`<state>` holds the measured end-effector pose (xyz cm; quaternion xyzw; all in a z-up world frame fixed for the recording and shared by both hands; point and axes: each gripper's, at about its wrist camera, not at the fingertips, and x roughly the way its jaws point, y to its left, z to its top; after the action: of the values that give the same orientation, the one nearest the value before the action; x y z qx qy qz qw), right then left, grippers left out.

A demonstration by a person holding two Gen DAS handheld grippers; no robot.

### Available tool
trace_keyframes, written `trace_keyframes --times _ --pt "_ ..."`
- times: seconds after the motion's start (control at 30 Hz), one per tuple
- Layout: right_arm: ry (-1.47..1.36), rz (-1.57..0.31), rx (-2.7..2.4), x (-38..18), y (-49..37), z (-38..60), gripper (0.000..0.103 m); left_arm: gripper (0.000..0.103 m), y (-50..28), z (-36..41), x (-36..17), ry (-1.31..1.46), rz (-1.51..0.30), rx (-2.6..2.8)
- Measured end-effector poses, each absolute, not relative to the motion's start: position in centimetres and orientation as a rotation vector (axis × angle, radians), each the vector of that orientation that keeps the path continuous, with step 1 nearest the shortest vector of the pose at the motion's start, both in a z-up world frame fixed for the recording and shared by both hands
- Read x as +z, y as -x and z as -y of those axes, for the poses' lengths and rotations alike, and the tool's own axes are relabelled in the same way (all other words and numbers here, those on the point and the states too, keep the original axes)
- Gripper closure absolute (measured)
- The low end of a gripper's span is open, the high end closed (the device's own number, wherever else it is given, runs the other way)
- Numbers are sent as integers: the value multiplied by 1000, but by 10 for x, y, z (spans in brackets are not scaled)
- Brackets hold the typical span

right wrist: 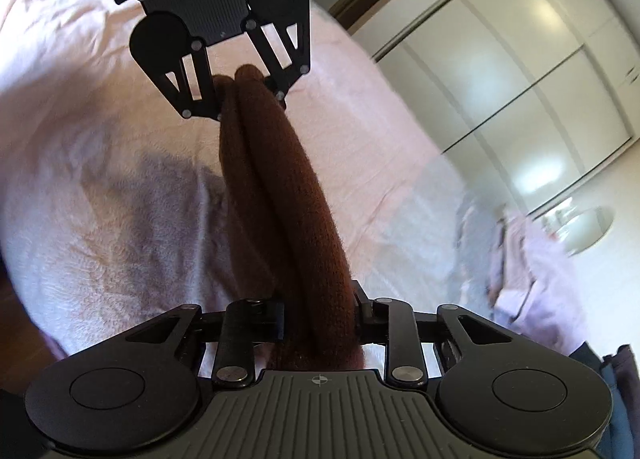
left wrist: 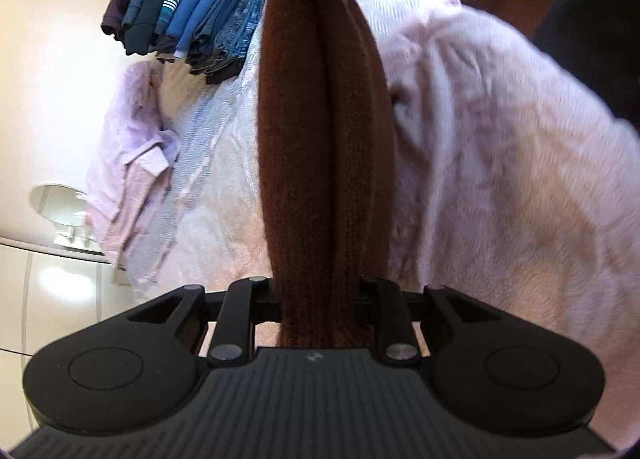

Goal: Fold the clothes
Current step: 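Lift the folded cardigan with both grippers and carry it toward the clothes stack, then lower the cardigan onto the top of the folded clothes stack with both grippers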

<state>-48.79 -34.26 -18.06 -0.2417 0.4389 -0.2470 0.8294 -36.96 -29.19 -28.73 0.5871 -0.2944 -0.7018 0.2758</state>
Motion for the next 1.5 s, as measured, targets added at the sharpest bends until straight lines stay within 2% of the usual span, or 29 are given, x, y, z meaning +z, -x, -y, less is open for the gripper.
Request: trace_keyframes --times 0.23,0.37,0.67,0.97,1.07,1.3,1.43,1.5 --pt "358 -1015 -458 -52 538 362 76 84 434 311 -154 -1617 637 -2005" --pt "317 -1020 -449 22 589 375 76 84 483 330 -86 -1606 660 -2049" --pt "358 -1018 -707 133 673 412 76 84 569 416 18 -1403 959 -2119" --pt "336 -1016 -1012 224 751 466 76 83 659 519 89 -1171 1229 -2155" --pt "356 -991 -1072 246 782 500 76 83 689 557 104 -1131 1269 -2122" --pt "508 -960 -1087 275 859 622 76 83 764 674 121 -1058 1235 -1967" --pt "737 -962 -1090 257 888 667 76 84 792 711 84 -1054 1253 -1866" --pt "741 -977 -1030 223 900 677 75 84 799 720 38 -1132 1227 -1875"
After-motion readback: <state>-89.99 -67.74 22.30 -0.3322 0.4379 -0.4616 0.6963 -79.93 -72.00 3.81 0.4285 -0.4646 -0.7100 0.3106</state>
